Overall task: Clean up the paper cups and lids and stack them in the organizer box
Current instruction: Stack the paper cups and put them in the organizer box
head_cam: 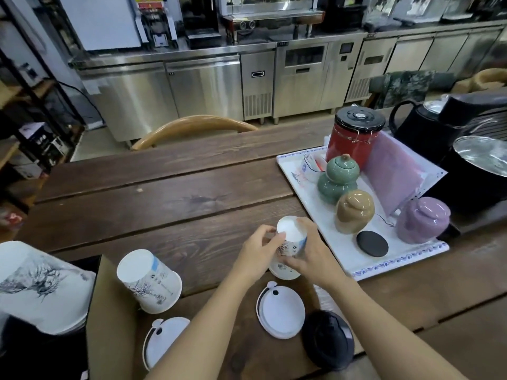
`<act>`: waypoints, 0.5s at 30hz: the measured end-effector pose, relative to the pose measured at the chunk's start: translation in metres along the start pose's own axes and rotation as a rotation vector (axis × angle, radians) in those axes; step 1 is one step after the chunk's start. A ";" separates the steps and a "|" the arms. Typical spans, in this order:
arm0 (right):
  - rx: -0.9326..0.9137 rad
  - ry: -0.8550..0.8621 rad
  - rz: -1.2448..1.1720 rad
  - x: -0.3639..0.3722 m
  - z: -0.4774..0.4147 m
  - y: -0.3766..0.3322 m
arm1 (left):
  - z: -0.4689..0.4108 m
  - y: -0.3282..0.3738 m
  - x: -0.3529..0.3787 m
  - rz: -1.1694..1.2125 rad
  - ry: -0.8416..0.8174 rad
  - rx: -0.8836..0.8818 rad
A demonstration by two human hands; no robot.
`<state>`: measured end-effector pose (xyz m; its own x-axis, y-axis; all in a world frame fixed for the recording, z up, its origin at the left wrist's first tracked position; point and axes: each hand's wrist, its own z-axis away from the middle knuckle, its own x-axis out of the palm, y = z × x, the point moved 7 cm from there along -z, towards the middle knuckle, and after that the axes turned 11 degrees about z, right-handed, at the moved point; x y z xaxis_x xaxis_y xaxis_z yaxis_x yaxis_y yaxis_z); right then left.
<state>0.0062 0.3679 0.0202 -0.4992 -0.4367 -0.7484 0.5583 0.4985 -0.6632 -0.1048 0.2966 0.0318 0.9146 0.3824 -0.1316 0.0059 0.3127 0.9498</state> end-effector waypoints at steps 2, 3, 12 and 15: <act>0.058 0.024 -0.111 0.006 0.006 0.007 | 0.002 -0.001 0.000 -0.030 -0.025 -0.005; 0.086 0.031 -0.155 0.009 0.007 0.009 | 0.005 0.001 -0.004 -0.066 -0.008 0.021; 0.099 0.058 -0.210 0.016 0.004 0.007 | 0.080 0.040 -0.142 -0.663 0.881 0.458; 0.086 0.026 -0.234 0.021 0.004 -0.002 | 0.087 0.018 -0.181 -0.726 0.926 0.135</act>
<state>-0.0029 0.3543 0.0060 -0.6374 -0.5131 -0.5748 0.4792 0.3202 -0.8172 -0.2349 0.1572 0.0973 0.0388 0.6549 -0.7548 0.4968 0.6427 0.5832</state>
